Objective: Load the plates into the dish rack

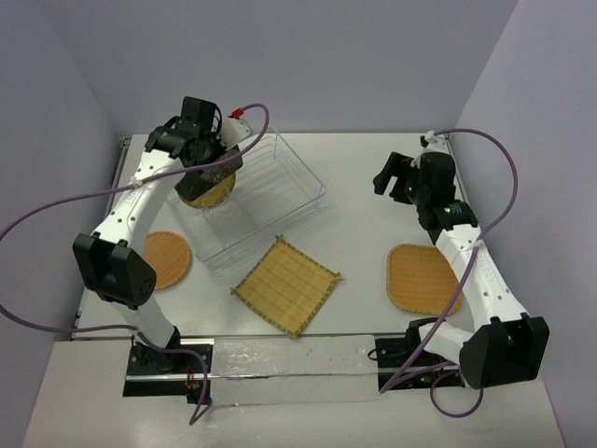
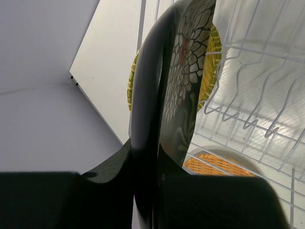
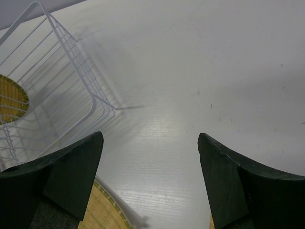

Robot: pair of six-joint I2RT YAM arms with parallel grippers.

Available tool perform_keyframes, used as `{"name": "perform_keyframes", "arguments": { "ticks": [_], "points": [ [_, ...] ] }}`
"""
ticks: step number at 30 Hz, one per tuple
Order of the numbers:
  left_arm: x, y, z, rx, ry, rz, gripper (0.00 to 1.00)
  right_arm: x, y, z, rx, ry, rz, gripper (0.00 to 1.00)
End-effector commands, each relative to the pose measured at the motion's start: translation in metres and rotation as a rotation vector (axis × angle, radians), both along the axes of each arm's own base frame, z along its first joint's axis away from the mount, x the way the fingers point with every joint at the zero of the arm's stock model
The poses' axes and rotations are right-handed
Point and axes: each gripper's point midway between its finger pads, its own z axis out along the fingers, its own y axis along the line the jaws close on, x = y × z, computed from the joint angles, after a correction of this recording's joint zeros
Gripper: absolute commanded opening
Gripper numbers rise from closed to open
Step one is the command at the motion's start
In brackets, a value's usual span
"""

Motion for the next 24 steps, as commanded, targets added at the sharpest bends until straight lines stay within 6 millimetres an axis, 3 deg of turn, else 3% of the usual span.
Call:
{"name": "perform_keyframes", "arguments": {
  "ticks": [1,24],
  "points": [
    [0.02,-0.004,0.031,-0.053,-0.147,0.037,0.0,0.006,-0.007,0.024,-0.017,-0.059,-0.019,0.87],
    [0.035,0.002,-0.04,-0.005,-0.021,0.03,0.01,0.012,-0.012,0.013,-0.016,-0.016,-0.029,0.88]
  ]
}}
